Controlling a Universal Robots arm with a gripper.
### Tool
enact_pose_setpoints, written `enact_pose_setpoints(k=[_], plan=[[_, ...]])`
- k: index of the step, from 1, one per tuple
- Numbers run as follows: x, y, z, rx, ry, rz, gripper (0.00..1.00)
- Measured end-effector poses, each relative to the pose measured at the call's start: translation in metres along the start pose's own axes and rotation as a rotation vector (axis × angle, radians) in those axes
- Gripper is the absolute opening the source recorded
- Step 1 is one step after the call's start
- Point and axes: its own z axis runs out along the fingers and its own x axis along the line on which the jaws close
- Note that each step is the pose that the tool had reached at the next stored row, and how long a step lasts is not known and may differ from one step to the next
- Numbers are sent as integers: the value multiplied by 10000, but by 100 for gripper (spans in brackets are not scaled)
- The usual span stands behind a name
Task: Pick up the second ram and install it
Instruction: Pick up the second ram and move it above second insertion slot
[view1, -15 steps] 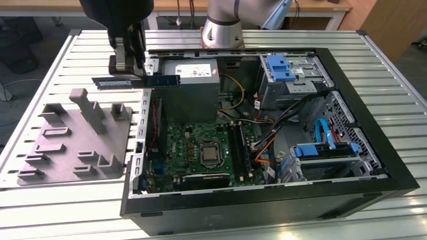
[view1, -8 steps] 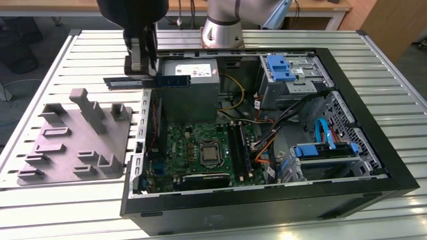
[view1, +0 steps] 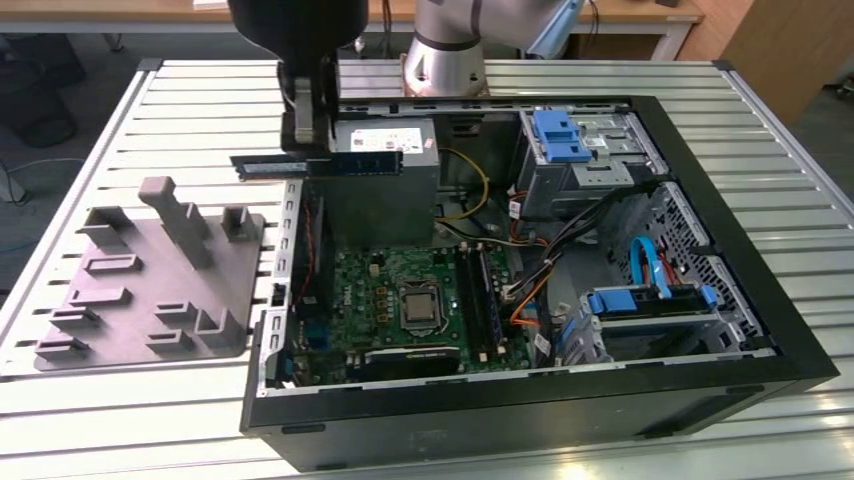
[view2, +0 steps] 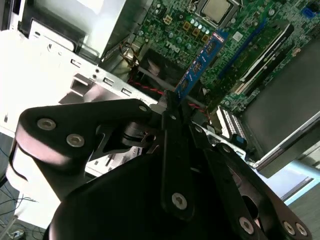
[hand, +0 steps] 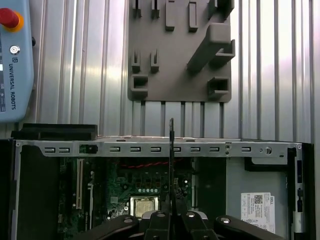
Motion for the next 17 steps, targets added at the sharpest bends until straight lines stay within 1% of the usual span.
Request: enact_pose_setpoints(k=[17], plan=[[3,-362,2,-21,2,2,14]])
